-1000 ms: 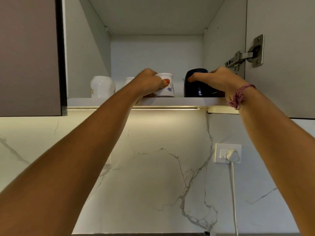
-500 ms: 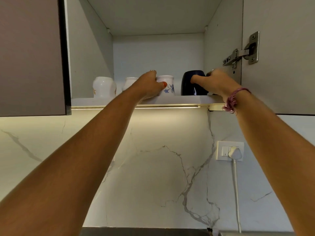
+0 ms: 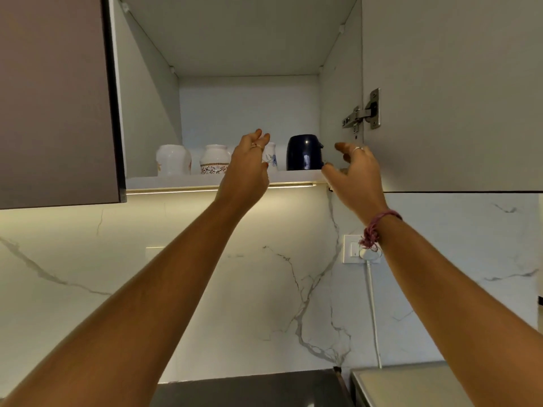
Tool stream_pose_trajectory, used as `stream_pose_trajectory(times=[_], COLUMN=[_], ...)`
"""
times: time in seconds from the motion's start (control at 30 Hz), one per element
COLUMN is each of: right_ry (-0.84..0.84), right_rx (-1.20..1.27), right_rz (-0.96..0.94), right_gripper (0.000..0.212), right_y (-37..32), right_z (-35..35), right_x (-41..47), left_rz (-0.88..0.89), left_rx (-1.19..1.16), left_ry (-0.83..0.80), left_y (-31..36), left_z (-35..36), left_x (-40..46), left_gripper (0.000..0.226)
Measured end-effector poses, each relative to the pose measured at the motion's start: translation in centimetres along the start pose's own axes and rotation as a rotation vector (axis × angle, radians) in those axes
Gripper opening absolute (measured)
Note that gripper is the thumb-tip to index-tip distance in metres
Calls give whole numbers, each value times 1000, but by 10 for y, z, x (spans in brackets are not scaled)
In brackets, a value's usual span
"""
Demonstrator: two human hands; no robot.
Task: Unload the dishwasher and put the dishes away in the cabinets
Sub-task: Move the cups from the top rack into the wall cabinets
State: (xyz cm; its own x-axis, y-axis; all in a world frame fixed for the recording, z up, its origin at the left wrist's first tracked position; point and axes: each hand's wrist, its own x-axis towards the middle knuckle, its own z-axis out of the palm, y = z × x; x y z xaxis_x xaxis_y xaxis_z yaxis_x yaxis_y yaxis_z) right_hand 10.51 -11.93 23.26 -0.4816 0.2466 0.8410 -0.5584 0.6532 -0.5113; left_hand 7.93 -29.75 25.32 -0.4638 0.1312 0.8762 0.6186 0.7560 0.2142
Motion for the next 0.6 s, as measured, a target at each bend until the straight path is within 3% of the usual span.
stream_pose_trajectory(times=[0.4,0.6], right_ry=[91,55], right_rx=[57,36], right_rz=[78,160], right_gripper=[23,25], right_y=[-49,-66], right_z=[-62,-105], right_x=[-120,-211], left_rz=[54,48], left_rx=[-115,-147], left_ry=[-31,-85], left_y=[60,85], left_z=[-67,-92], left_x=[-138,-226], left_gripper=[50,49])
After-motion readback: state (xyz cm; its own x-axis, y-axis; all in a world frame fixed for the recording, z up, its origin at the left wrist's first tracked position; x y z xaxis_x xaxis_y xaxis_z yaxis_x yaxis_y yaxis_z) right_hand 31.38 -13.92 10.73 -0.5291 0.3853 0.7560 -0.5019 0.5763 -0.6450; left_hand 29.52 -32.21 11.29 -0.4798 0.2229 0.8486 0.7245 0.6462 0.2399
